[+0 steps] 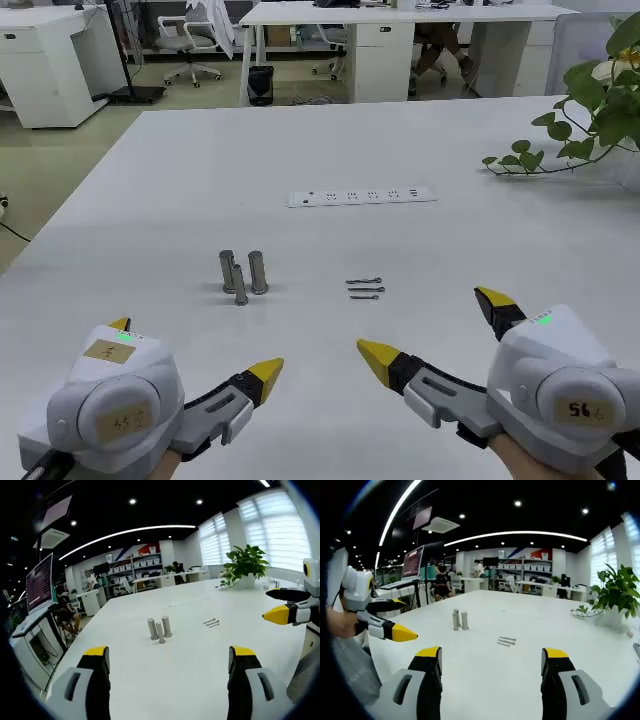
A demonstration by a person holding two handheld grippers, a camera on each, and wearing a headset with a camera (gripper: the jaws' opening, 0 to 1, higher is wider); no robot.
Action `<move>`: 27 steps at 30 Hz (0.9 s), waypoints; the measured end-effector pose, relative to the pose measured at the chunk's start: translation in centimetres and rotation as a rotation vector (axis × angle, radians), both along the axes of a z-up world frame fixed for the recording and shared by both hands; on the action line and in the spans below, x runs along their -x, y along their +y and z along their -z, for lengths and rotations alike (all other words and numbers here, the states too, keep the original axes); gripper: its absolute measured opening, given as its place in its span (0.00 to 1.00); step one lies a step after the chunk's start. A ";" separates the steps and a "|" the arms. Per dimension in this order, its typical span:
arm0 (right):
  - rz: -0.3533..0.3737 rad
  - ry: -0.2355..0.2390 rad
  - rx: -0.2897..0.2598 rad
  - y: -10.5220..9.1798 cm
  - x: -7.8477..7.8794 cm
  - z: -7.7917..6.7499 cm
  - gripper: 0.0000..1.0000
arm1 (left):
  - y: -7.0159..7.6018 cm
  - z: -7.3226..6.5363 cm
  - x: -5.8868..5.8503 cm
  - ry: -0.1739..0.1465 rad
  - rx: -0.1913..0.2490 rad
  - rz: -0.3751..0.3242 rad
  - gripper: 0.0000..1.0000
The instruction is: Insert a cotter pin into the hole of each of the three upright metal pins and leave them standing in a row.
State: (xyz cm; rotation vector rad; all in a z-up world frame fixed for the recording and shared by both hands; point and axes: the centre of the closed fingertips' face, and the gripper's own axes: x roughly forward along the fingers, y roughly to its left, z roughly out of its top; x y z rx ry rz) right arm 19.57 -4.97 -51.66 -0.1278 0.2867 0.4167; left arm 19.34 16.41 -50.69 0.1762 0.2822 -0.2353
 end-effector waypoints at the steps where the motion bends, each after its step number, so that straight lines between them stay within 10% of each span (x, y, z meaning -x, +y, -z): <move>1: 0.001 0.001 -0.003 0.0 0.0 0.0 0.77 | 0.0 0.0 0.0 0.000 0.001 0.001 0.93; 27: -0.006 -0.002 0.025 0.0 0.3 0.2 0.74 | 0.2 0.2 0.2 0.009 -0.006 -0.002 0.88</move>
